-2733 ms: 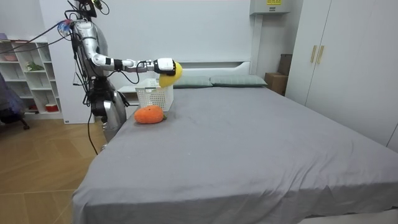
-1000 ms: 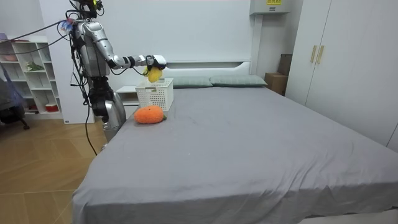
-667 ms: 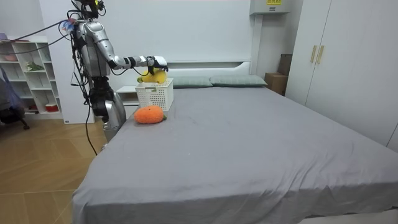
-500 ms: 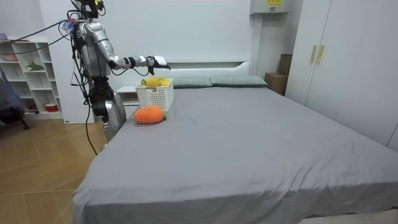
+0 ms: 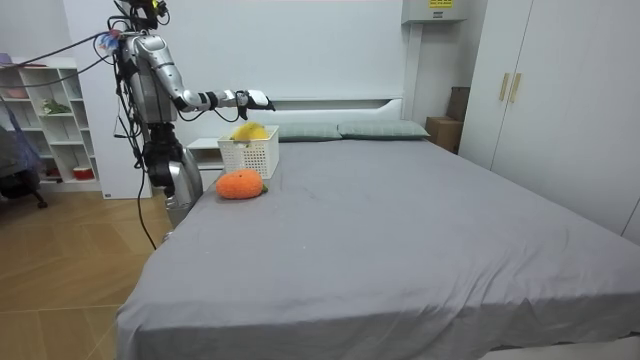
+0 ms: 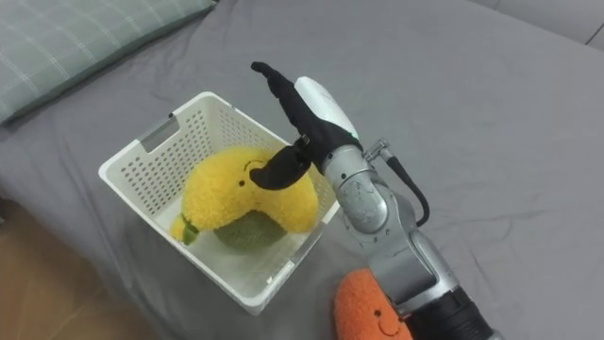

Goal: Collect toys from the bed

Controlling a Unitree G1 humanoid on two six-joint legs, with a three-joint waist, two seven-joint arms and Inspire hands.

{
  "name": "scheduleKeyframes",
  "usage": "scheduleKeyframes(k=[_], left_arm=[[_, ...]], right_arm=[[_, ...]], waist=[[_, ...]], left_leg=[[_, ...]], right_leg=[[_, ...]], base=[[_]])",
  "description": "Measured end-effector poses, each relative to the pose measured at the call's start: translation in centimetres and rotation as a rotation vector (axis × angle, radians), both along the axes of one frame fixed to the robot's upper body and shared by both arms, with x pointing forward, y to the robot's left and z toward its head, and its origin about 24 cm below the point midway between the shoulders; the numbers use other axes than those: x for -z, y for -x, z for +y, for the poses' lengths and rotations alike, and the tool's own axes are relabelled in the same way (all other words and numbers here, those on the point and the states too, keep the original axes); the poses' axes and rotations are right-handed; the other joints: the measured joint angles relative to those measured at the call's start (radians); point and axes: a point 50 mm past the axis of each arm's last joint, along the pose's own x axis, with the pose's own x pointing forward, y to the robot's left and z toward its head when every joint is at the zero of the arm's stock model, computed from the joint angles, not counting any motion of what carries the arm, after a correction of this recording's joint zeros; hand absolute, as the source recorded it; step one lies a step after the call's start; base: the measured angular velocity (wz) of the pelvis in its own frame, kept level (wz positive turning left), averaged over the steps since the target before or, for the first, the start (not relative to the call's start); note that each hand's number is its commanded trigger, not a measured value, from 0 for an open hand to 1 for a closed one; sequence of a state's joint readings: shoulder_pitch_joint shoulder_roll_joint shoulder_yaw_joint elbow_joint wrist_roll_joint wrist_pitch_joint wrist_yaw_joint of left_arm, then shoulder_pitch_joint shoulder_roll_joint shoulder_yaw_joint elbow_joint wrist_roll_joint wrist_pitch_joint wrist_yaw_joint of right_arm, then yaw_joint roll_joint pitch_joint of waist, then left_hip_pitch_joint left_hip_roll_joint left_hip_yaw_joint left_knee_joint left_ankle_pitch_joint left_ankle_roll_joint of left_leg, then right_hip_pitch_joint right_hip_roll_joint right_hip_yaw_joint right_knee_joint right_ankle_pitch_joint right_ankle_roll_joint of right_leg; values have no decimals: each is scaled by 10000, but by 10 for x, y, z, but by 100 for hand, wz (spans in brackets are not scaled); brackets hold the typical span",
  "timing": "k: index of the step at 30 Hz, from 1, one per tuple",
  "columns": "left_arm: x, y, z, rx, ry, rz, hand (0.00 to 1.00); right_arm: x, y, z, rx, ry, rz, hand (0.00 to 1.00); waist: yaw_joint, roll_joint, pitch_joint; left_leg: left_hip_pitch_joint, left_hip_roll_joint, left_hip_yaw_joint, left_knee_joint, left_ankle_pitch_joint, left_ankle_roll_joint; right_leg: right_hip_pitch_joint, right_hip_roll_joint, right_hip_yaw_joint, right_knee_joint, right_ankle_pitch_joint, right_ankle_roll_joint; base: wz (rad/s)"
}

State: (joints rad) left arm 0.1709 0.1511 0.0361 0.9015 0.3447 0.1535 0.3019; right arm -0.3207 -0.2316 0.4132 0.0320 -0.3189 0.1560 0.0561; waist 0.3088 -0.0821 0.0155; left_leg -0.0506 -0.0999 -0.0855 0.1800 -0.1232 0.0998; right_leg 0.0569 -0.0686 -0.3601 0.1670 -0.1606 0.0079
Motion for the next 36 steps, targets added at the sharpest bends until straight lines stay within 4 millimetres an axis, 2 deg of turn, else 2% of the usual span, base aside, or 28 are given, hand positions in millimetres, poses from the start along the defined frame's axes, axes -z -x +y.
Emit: scheduleKeyframes(k=[8,11,16,17,19,23,25,28,30,32,36], left_arm=[[0,2,1,-68,-15,11,0],[1,6,2,-210,-11,98,0],[4,20,3,-567,25,502,0],[5,21,2,-598,54,539,0],[6,24,1,-684,114,580,0],[7,29,0,-942,163,660,0],[7,33,2,-1097,142,762,0],[7,39,5,-1446,60,788,0],[6,39,7,-1564,31,729,0],[6,39,7,-1570,29,734,0],[5,39,8,-1610,17,617,0]], right_arm=[[3,1,-4,298,-66,-34,0],[9,2,-10,670,-267,114,0],[41,12,-31,1578,-302,1354,0],[45,15,-37,1856,-563,1603,0],[51,19,-48,2399,-1176,1930,0],[55,24,-66,3255,-1547,1952,0],[60,29,-75,3680,-1617,2012,0],[79,41,-86,4209,-1540,2670,0],[91,50,-92,4569,-1551,3147,0],[95,55,-94,4671,-1530,3296,0],[98,61,-102,5014,-1502,3406,0]], waist=[[-53,-19,-10],[-47,-74,-43],[-155,-86,-53],[-249,-103,-64],[-398,1,-11],[-692,115,-51],[-849,200,-107],[-1040,241,-152],[-1224,247,-150],[-1418,290,-128],[-1683,299,-147]], left_leg=[[90,-1,6,6,0,0],[178,6,60,-10,0,0],[297,8,125,-20,-21,23],[247,8,140,20,-43,34],[240,6,210,41,-67,48],[268,10,295,55,-94,63],[314,17,348,45,-92,67],[463,75,566,2,-115,78],[424,86,602,12,-124,77],[410,89,616,41,-192,69],[425,124,698,81,-248,68]], right_leg=[[96,4,51,-5,1,2],[149,16,150,-7,0,3],[264,1,291,-14,8,30],[253,-7,277,-9,14,40],[258,-1,358,4,23,54],[252,-8,517,20,33,69],[268,-4,558,22,35,73],[336,2,731,22,35,73],[291,-7,749,39,35,73],[267,4,822,42,35,73],[276,26,867,62,35,73]], base=[[0],[-5],[-3],[0],[-9],[-11],[-10],[-16],[-4],[-10],[-5]])
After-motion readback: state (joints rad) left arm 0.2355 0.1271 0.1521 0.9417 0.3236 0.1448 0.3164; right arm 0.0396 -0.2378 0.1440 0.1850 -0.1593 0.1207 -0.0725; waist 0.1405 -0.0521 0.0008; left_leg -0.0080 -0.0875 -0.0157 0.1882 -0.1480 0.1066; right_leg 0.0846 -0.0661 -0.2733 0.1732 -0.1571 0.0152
